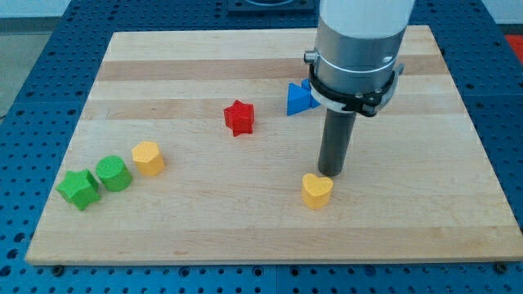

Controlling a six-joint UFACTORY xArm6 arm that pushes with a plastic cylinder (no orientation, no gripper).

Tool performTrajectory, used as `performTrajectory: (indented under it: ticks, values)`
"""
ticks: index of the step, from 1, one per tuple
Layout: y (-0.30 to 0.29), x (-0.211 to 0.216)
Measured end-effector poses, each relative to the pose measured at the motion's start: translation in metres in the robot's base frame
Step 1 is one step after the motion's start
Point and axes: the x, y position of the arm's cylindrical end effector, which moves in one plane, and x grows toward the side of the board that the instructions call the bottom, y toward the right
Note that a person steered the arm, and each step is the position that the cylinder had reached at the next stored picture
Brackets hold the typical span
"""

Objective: Move your arm away from the yellow heart

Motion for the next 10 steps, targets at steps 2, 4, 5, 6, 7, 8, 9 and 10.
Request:
performTrajectory:
  ticks: [2, 4, 5, 6, 7, 8, 9, 10]
  values:
    - [-0.058, 0.0]
    - [-0.076, 0.0]
    - [-0.081, 0.0]
    - [-0.081, -0.002]
    - [-0.081, -0.002]
    - [-0.081, -0.002]
    - [-0.075, -0.013]
    - [-0.068, -0.013]
